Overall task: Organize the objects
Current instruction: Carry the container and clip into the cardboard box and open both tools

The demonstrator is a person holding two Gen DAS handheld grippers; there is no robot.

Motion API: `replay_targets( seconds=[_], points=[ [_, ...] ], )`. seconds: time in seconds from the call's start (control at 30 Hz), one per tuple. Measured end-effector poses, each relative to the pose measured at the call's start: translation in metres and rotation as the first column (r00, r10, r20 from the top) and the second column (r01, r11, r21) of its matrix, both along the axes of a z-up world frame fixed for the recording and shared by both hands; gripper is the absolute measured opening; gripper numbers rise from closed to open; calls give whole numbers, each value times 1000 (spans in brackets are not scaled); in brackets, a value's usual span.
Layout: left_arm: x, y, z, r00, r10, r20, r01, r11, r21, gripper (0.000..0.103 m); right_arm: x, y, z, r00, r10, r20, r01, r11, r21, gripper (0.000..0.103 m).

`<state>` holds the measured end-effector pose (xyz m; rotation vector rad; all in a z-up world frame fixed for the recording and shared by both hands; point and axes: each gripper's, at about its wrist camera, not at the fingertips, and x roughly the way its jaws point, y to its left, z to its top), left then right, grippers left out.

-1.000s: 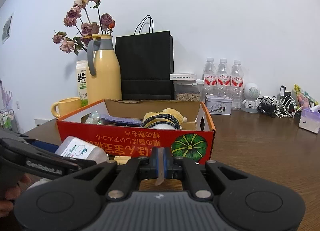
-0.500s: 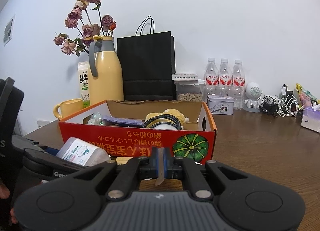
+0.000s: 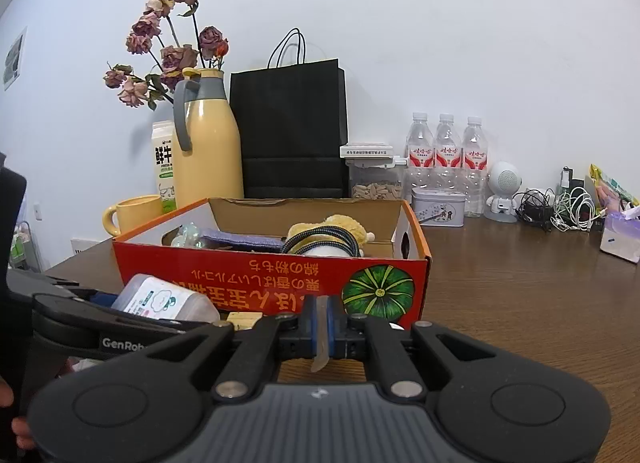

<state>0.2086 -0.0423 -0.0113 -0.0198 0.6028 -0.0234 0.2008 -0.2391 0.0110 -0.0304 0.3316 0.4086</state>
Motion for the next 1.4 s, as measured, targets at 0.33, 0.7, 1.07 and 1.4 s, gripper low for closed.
replay_targets(
  seconds=[0.33,0.7,1.07,1.4],
  points=[
    [-12,2,11,998,17,66,-17,1000,-11,83,-2,0,1,1000,-7,23,7,1000,-13,4],
    [-18,12,56,982,25,189,-13,998,-63,83,-1,10,31,994,28,103,-27,1000,-7,4],
    [18,29,88,959,79,272,-57,994,-90,83,42,48,65,985,34,168,-35,999,3,4],
    [73,40,83,962,110,251,-82,989,-121,83,104,61,59,987,-49,152,48,999,15,4]
  ],
)
